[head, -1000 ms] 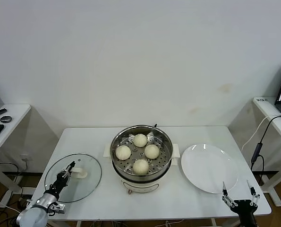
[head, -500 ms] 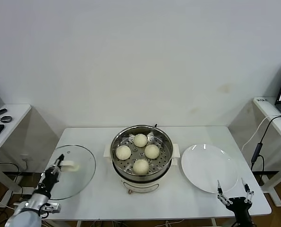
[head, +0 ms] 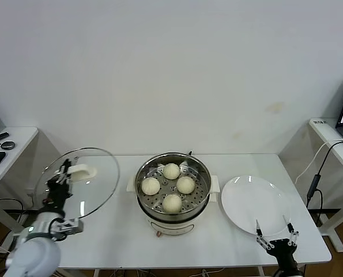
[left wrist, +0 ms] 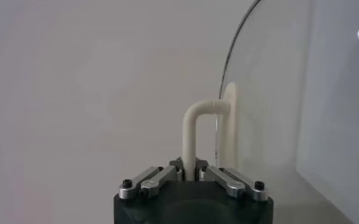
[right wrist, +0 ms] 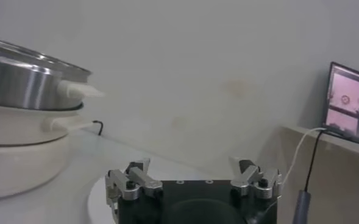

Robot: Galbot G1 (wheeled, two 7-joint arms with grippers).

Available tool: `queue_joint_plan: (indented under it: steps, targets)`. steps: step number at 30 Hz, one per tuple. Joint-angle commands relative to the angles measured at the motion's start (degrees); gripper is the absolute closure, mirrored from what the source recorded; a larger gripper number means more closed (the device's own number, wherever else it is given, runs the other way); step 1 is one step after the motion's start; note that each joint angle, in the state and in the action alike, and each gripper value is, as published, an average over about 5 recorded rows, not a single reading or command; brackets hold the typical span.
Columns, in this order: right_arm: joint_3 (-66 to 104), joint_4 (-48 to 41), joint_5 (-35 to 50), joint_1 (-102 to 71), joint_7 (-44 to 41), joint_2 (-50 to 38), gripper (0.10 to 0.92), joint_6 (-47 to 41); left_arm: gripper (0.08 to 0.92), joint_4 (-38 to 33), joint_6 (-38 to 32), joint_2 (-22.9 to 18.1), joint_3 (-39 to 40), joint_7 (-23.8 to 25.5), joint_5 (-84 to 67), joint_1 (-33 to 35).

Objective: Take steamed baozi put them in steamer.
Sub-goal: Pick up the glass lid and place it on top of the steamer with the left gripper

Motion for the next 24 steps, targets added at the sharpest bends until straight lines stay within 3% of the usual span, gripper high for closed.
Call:
queue_joint_plan:
  steps: [1,6,10,18,24]
  targets:
    - [-2.6,-1.3,-3.8,1.0,0.7,1.0,0.203,0.2,0.831,-4.5,15.4,0.3,29.6,7.1,1.9,-20.0]
    - [-4.2,-2.2,-5.7,1.6,1.3,1.7,0.203,0.3,0.831,-2.2,15.9,-7.2,38.6,16.8,17.8,-25.2]
    - [-5.2,-2.8,-7.1,1.9,1.7,2.1,0.203,0.4,0.831,0.1,15.9,-11.9,41.4,21.4,24.9,-26.2]
    - [-5.4,-3.5,-7.9,1.9,1.9,2.0,0.203,0.8,0.831,5.7,15.9,-19.2,43.4,22.7,30.4,-27.5]
    - [-5.4,-3.6,-7.8,1.8,1.9,1.9,0.203,0.9,0.831,8.6,15.8,-21.2,44.0,22.3,30.4,-29.4]
